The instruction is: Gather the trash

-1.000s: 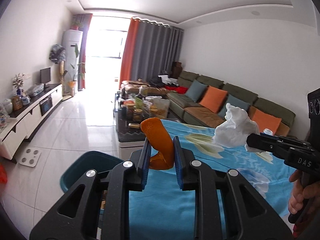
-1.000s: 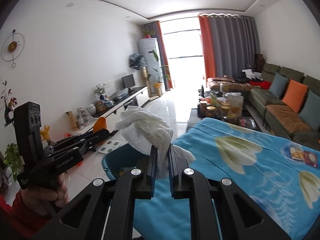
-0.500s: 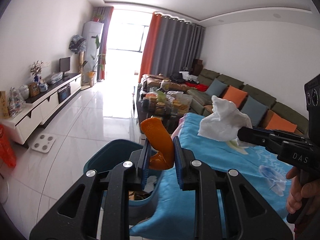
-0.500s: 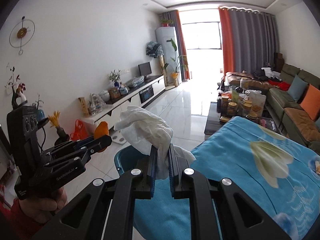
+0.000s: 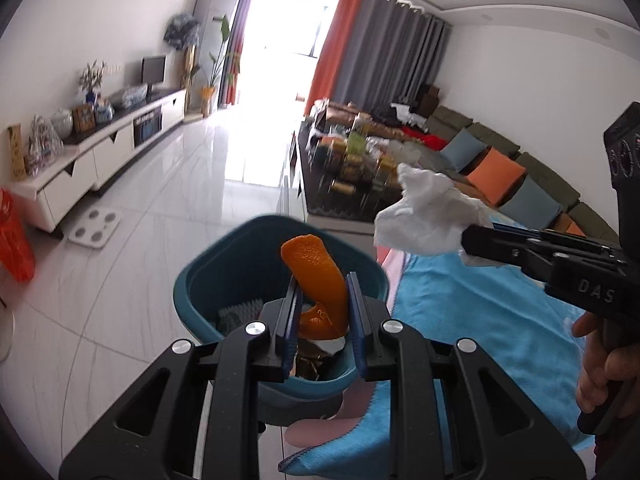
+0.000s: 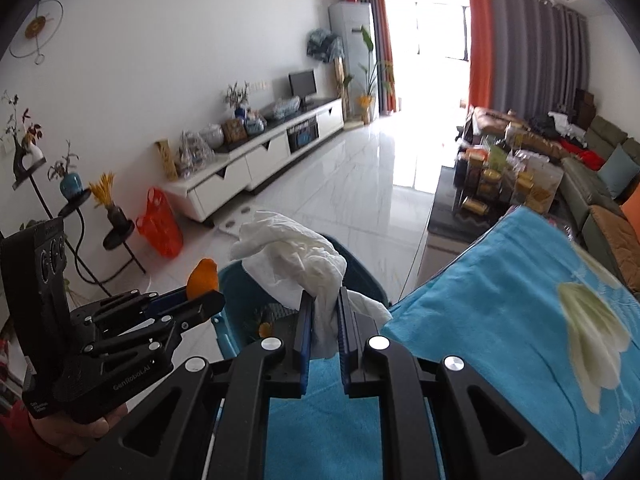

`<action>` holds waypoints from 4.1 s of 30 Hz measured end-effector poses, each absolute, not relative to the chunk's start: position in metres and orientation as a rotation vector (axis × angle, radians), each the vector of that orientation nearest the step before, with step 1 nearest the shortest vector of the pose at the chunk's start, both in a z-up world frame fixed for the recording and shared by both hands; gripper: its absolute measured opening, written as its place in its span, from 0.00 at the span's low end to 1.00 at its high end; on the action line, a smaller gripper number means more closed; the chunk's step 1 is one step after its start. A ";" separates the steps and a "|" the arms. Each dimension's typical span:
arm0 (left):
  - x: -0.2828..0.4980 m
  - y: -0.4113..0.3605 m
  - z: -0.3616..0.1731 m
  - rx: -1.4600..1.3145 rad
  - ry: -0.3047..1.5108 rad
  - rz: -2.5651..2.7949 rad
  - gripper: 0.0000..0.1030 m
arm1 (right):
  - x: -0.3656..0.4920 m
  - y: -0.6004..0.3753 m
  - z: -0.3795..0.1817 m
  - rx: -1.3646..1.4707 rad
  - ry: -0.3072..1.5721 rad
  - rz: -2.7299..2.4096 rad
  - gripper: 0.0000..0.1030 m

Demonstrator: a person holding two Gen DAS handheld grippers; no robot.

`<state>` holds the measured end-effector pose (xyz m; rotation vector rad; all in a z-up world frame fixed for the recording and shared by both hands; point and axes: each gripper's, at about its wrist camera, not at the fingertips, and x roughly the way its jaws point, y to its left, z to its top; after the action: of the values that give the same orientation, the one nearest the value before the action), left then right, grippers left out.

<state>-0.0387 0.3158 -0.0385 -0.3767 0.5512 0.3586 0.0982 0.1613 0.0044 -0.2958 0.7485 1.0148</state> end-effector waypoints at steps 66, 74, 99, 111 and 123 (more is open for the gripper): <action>-0.012 0.306 0.005 -0.327 0.413 0.372 0.94 | 0.126 0.094 0.030 -0.160 0.692 0.894 0.77; -0.005 0.247 0.038 -0.238 0.351 0.284 0.94 | 0.115 0.019 0.045 -0.107 0.575 0.729 0.92; 0.032 0.098 0.057 -0.101 0.337 0.045 0.94 | 0.066 -0.147 0.057 -0.012 0.399 0.326 0.93; 0.033 0.061 0.056 -0.076 0.275 -0.027 0.94 | 0.036 -0.172 0.054 -0.012 0.301 0.192 0.93; 0.010 0.033 0.036 -0.056 0.233 -0.090 0.94 | -0.002 -0.167 0.030 -0.014 0.253 0.161 0.93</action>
<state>0.0101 0.0332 0.0360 -0.0557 0.2332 -0.0898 -0.0020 -0.1671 0.0298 -0.0141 0.2529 0.1609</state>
